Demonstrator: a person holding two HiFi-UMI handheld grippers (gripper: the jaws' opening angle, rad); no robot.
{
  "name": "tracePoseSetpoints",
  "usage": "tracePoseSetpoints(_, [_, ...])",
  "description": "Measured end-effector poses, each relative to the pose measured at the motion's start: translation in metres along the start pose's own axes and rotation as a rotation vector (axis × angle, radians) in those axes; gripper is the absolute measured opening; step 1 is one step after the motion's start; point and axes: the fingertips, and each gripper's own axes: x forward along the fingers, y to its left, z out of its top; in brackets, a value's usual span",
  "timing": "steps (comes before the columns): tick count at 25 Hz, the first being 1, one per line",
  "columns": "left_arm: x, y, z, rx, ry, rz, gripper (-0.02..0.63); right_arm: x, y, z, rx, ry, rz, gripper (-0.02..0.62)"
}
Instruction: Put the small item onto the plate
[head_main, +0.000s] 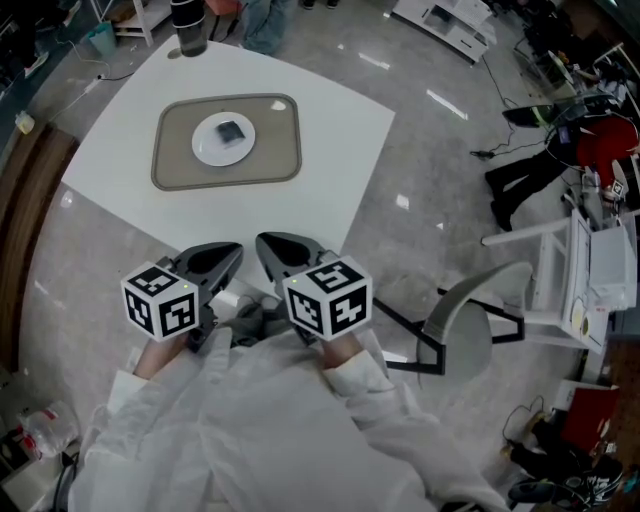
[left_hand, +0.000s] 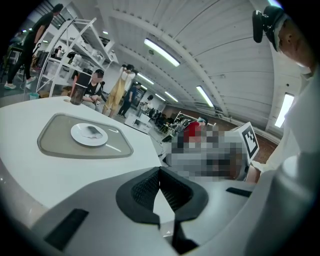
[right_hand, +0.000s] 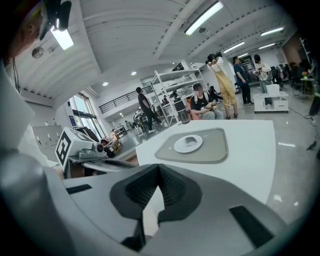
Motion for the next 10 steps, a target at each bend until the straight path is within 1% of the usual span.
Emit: tracePoseSetpoints(10, [-0.0071, 0.0066, 0.0028, -0.011, -0.009, 0.008, 0.009, 0.0047, 0.0014, 0.0045, -0.016, 0.002, -0.011, 0.014])
